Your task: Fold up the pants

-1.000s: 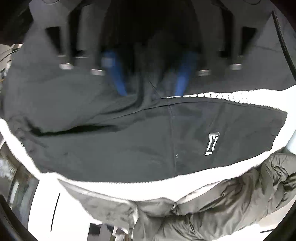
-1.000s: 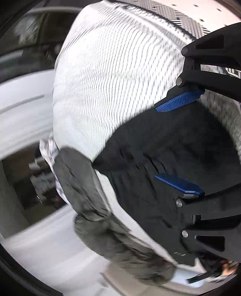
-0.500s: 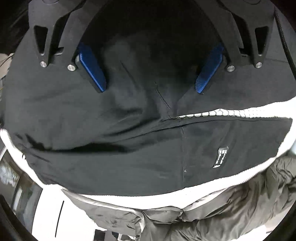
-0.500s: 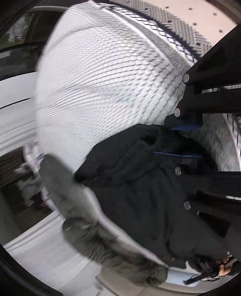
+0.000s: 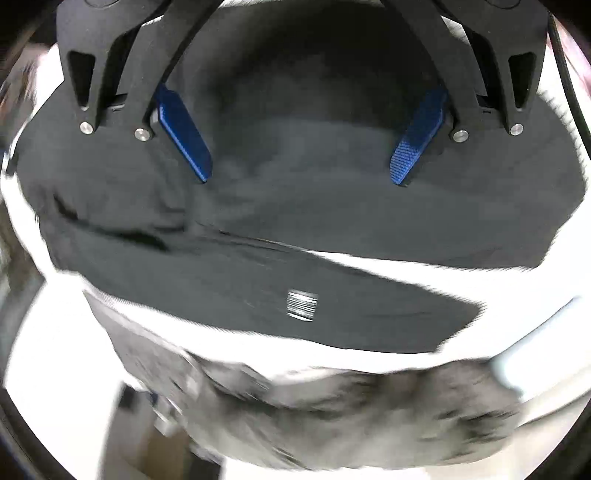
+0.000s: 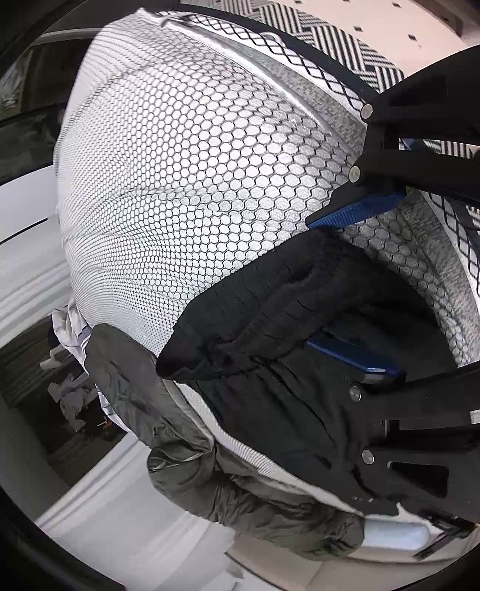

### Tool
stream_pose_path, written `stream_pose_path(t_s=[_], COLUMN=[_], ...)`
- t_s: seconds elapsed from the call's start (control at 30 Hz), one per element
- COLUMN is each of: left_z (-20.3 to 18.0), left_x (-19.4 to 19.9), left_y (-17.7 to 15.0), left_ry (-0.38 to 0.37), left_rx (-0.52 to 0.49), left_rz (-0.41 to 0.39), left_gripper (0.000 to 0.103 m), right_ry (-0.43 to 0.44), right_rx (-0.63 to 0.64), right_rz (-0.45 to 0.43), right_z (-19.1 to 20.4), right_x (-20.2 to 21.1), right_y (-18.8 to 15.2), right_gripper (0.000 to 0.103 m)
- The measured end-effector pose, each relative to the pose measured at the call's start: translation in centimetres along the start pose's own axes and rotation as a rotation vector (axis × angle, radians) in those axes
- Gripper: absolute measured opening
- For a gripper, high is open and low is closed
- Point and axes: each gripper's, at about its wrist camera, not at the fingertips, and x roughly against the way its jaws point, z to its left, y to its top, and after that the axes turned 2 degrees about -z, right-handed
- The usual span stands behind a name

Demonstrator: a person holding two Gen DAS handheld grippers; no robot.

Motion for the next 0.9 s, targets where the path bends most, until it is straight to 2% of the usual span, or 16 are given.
stream_pose_path(t_s=[0.13, 0.23, 0.33, 0.43, 0.53, 0.6, 0.63, 0.67, 0.7, 0.73, 0.77, 0.9], left_z=[6.9, 11.4, 14.2, 15.8, 15.7, 15.4, 15.4, 15.5, 15.5, 15.8, 16.1, 16.9], left_x=[3.6, 4.1, 3.4, 2.6, 3.2, 3.1, 3.0, 2.6, 1.9, 1.3, 1.2, 1.7], left_y=[-0.8, -1.2, -1.1, -1.4, -1.9, -1.7, -1.4, -0.9, -0.3, 0.2, 0.5, 1.5], left_ry=[0.106, 0.133, 0.141, 0.127, 0.108, 0.096, 0.083, 0.061, 0.055, 0.064, 0.079, 0.058], left_rx=[0.219, 0.348, 0.416, 0.465, 0.45, 0.422, 0.418, 0.414, 0.413, 0.419, 0.434, 0.478], left_rz=[-0.053, -0.038, -0.021, 0.032, 0.014, 0.013, 0.006, 0.003, 0.009, 0.017, 0.014, -0.052], left_gripper=[0.097, 0.096, 0.096, 0.093, 0.092, 0.084, 0.073, 0.054, 0.039, 0.009, 0.0, 0.0], right_ry=[0.021, 0.03, 0.051, 0.06, 0.069, 0.07, 0.071, 0.074, 0.077, 0.08, 0.091, 0.145], right_rx=[-0.033, -0.053, -0.074, -0.089, -0.103, -0.113, -0.115, -0.116, -0.117, -0.119, -0.125, -0.143], right_rz=[0.008, 0.022, 0.024, 0.018, 0.016, 0.017, 0.019, 0.022, 0.023, 0.022, 0.025, 0.045], right_z=[-0.3, -0.9, -1.5, -2.0, -2.8, -3.2, -3.3, -3.4, -3.5, -3.6, -3.7, -4.1], right_x=[0.0, -0.1, 0.4, 0.6, 1.2, 1.3, 1.3, 1.4, 1.4, 1.5, 1.5, 1.4], right_y=[-0.4, -0.5, -0.6, -0.6, -0.6, -0.6, -0.6, -0.6, -0.7, -0.7, -0.7, -0.8], right_gripper=[0.062, 0.062, 0.062, 0.062, 0.062, 0.062, 0.062, 0.062, 0.062, 0.062, 0.062, 0.062])
